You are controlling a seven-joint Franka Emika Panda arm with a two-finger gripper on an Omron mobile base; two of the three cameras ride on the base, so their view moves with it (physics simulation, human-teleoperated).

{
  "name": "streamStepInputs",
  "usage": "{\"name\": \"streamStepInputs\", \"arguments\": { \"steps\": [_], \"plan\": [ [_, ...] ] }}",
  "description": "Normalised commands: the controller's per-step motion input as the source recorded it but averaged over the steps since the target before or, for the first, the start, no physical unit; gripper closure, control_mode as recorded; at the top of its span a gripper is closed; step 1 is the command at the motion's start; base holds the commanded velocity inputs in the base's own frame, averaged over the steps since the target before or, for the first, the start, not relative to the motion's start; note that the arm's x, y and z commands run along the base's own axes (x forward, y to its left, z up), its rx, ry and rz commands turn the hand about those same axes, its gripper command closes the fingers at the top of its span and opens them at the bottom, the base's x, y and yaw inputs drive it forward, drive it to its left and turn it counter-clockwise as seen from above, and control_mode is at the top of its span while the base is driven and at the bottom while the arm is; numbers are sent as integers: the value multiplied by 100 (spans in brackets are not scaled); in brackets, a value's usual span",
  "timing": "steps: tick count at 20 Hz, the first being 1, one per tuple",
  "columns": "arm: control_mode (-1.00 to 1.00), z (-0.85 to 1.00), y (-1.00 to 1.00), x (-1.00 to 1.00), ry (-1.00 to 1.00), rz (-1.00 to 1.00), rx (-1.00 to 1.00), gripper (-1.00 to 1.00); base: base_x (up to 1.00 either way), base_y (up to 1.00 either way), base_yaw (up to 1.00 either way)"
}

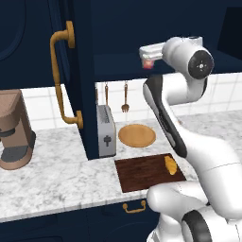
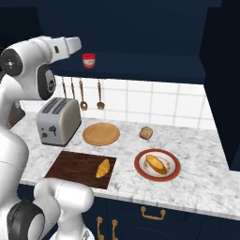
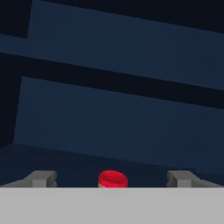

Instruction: From the different types of pastries on the counter, select a croissant and place it on the cutting board. Then retrieve a jar of jam from the cabinet and place it alongside the croissant on the cutting board.

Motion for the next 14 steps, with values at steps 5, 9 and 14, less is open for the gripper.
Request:
{"name": "streamStepInputs", "arguments": {
  "steps": [5,9,14],
  "plan": [
    [-100,37,-5,62,51,-10,4,-100,0,0,0],
    [-100,-27,-2,0,1,0,0,-100,0,0,0],
    [-100,-84,-51,-4,0,0,7,-100,0,0,0]
  ]
}}
